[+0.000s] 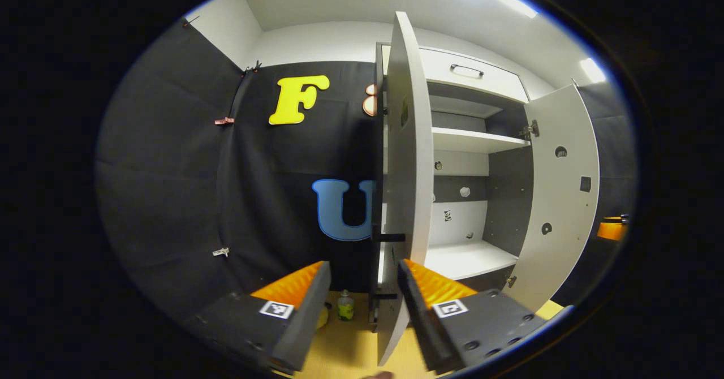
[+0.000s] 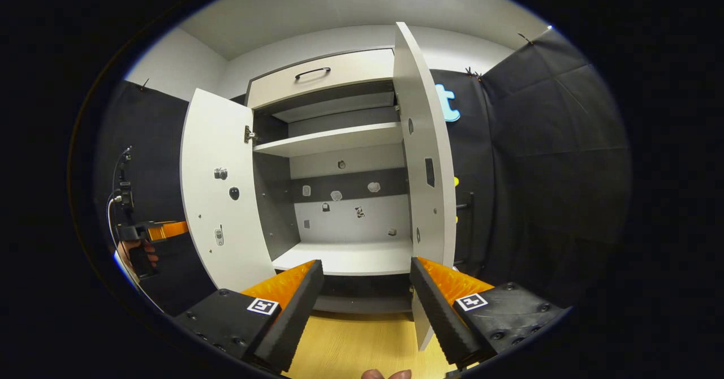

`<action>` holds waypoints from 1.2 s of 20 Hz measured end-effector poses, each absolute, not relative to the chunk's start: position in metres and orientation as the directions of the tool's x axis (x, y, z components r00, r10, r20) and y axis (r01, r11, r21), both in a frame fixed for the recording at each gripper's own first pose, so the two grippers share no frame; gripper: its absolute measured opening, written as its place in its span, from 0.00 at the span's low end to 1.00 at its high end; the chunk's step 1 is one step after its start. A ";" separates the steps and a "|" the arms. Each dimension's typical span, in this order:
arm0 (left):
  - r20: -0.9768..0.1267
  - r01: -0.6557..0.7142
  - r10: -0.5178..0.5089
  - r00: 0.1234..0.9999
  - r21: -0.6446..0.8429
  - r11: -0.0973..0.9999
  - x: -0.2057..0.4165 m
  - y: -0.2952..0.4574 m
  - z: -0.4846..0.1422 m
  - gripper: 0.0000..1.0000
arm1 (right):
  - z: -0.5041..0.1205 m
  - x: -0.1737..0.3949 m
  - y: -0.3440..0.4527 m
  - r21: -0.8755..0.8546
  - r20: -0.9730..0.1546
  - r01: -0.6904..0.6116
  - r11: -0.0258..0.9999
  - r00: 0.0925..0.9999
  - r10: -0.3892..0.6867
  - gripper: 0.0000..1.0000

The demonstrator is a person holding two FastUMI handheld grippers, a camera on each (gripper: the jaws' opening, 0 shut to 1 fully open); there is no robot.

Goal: Open the right door of the double-door shoe cabinet with the right hand, and open the left door with the left hand.

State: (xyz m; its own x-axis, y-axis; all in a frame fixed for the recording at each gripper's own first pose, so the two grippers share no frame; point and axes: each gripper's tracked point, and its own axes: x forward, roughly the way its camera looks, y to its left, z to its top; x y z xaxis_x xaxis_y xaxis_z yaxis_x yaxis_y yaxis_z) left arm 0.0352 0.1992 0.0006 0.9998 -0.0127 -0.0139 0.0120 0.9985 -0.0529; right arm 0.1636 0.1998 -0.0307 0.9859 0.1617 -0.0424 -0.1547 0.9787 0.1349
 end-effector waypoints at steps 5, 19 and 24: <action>0.006 0.002 -0.001 1.000 -0.077 0.997 0.010 0.173 0.009 0.95 | -0.022 0.167 0.197 0.136 -0.022 -0.162 0.977 0.986 0.166 0.98; 0.028 0.012 -0.010 1.000 -0.063 0.998 -0.016 0.083 0.023 0.95 | -0.001 0.166 0.184 0.117 0.024 -0.111 0.987 0.994 0.109 0.98; 0.044 0.056 -0.055 0.998 -0.044 0.997 -0.020 0.050 0.027 0.95 | 0.003 0.160 0.195 0.120 0.036 -0.127 0.985 0.992 0.123 0.98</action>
State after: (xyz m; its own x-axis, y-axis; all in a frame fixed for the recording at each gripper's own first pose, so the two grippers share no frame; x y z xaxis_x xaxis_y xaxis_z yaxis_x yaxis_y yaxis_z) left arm -0.0198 0.0504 0.0274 0.9975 -0.0545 0.0443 0.0565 0.9974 -0.0441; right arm 0.1597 0.1949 0.0031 0.9917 0.1233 0.0359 -0.1268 0.9847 0.1197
